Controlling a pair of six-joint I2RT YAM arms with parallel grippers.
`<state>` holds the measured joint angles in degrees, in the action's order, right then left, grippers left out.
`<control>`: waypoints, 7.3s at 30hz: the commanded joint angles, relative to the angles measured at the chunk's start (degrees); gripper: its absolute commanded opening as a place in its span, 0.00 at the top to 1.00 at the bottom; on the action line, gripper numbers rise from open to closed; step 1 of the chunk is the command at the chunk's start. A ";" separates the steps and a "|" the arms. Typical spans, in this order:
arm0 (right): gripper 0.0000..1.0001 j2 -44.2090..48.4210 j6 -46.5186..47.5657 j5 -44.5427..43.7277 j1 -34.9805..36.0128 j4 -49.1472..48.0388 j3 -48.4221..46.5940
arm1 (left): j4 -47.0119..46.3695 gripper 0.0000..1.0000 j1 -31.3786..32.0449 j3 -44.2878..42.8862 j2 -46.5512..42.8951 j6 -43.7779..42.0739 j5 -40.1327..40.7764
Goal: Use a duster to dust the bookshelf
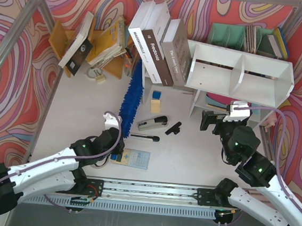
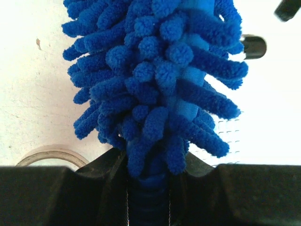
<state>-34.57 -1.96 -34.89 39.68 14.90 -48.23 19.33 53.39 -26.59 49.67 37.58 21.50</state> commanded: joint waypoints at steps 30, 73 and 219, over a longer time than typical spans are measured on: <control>0.01 0.96 -0.60 -0.68 -0.22 -0.09 0.06 | -4.97 1.00 -1.01 -0.53 9.45 1.64 -6.73; 0.01 1.72 -0.33 -0.64 -0.13 -0.16 0.13 | 3.55 1.00 -1.03 -7.70 1.37 0.94 -1.25; 0.01 -6.73 -18.42 -14.59 -0.22 16.23 -18.95 | 7.27 1.00 25.94 -45.86 33.40 -5.80 -0.52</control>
<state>-42.28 -19.55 -48.84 39.68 32.03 -68.03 29.63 79.09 -71.05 82.65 33.78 22.20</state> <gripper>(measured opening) 0.987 0.344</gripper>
